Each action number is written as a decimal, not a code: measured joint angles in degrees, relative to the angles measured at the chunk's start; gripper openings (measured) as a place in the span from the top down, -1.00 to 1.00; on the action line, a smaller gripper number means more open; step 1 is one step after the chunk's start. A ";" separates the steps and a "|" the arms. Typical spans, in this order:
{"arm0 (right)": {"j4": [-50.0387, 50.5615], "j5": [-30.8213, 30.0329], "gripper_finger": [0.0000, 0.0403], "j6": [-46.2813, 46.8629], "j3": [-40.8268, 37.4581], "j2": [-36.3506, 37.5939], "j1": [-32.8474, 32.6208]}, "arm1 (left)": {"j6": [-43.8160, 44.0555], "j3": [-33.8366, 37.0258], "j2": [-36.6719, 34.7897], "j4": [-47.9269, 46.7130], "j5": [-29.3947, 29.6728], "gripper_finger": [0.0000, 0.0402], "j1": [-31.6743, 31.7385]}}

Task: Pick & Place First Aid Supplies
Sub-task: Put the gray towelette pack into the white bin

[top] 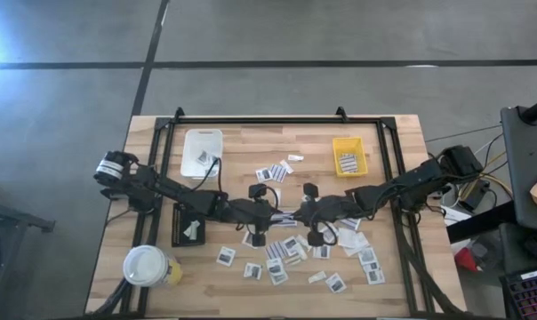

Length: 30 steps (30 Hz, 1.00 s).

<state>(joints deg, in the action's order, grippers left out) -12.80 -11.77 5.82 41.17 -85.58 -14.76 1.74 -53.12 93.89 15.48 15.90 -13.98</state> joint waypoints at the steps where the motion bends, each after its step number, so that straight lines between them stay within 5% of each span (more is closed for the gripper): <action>1: -0.02 0.00 0.94 0.00 0.00 0.00 0.00 | -0.02 0.00 0.00 -0.01 0.00 0.56 0.00; 8: 0.04 0.00 0.94 -0.30 0.00 0.00 0.00 | -0.59 0.00 0.00 -0.04 0.02 0.97 0.02; 19: 0.66 -0.16 0.83 0.03 -0.04 -0.01 0.02 | 1.43 -0.02 0.00 -1.84 1.16 1.00 0.02; 30: 9.43 -0.37 0.54 4.77 0.50 0.35 0.20 | 8.15 -0.01 -1.40 -15.70 13.05 1.00 0.21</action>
<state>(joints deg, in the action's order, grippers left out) -3.37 -12.14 10.59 41.67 -85.23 -14.57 9.88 -53.14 92.49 -0.22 28.95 -13.77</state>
